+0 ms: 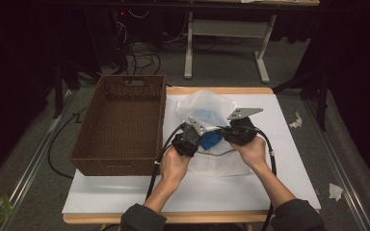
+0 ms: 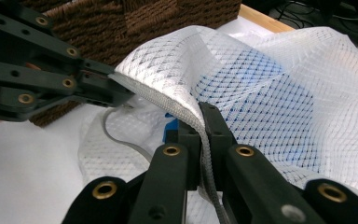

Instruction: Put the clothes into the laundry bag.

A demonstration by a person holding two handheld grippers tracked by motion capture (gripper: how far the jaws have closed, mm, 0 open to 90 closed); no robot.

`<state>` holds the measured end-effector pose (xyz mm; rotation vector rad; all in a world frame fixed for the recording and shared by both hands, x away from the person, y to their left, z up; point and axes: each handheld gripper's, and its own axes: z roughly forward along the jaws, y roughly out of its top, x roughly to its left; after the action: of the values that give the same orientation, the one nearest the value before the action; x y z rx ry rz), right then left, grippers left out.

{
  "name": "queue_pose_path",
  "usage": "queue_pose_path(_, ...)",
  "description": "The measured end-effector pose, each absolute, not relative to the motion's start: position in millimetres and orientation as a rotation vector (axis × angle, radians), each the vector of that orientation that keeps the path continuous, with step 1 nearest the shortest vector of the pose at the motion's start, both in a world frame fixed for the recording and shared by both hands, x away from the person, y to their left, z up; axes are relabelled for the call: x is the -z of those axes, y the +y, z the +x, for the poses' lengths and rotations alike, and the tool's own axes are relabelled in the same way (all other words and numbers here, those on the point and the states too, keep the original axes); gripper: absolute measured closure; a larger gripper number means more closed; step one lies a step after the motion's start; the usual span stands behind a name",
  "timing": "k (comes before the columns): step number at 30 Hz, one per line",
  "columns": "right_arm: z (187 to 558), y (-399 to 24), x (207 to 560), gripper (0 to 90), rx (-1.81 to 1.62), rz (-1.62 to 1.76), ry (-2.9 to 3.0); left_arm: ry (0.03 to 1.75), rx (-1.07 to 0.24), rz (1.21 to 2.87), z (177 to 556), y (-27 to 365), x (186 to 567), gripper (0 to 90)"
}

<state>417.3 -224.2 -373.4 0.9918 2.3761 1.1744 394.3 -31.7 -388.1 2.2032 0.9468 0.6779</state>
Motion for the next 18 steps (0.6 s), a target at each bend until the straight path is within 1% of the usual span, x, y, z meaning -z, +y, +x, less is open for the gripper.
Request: queue_pose_path(18, 406.6, -219.0, 391.9, 88.8, -1.127, 0.957, 2.431, 0.916, -0.620, 2.241, 378.0, -18.7, 402.1, 88.4)
